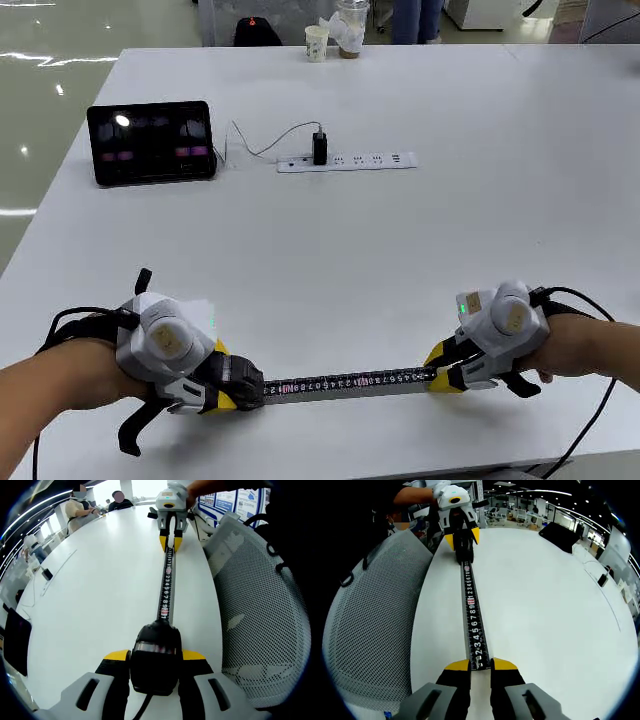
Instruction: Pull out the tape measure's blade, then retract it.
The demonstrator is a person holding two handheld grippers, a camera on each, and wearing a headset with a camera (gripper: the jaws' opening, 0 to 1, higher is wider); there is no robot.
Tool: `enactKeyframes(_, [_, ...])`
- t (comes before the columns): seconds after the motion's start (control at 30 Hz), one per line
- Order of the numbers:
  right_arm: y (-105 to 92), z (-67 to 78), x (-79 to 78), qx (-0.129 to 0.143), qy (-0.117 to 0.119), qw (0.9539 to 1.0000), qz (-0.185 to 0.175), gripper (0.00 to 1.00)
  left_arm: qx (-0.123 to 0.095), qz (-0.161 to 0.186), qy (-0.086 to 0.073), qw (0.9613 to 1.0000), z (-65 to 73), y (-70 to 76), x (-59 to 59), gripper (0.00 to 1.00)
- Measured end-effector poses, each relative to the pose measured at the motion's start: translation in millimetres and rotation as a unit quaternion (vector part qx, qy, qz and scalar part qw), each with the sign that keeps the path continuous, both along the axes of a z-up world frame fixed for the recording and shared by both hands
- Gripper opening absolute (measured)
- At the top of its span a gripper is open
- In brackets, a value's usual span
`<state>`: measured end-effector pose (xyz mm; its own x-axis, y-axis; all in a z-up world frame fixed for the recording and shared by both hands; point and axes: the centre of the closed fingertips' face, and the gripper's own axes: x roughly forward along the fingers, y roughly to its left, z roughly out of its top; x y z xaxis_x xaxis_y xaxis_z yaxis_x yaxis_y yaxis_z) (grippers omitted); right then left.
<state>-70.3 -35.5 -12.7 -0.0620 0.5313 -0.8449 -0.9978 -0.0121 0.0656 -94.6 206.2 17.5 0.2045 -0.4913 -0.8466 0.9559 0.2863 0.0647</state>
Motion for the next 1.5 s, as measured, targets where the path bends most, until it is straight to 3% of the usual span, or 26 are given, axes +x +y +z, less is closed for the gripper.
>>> enactKeyframes(0.47, [1.3,-0.4,0.0,-0.017,-0.001,0.9998,-0.006,0.12,0.015,-0.004,-0.002,0.9999,-4.1,1.0,0.7,0.33])
enactKeyframes(0.7, [1.2,-2.1,-1.9,-0.036,-0.036,0.9984,0.024,0.13,0.018,-0.004,-0.005,0.9998,-3.1,1.3,1.6,0.34])
enactKeyframes(1.13, [0.8,2.6,-0.4,-0.016,-0.038,0.9986,-0.034,0.18,-0.002,0.038,-0.001,0.9993,5.9,3.4,8.7,0.51])
enactKeyframes(1.27, [-2.9,6.6,2.4,-0.010,-0.028,0.9966,-0.077,0.20,-0.012,0.057,0.006,0.9983,7.1,5.2,10.4,0.56])
enactKeyframes(1.5, [-11.0,13.8,6.4,0.008,-0.021,0.9913,-0.129,0.27,-0.040,0.115,0.026,0.9922,10.4,10.7,12.3,0.71])
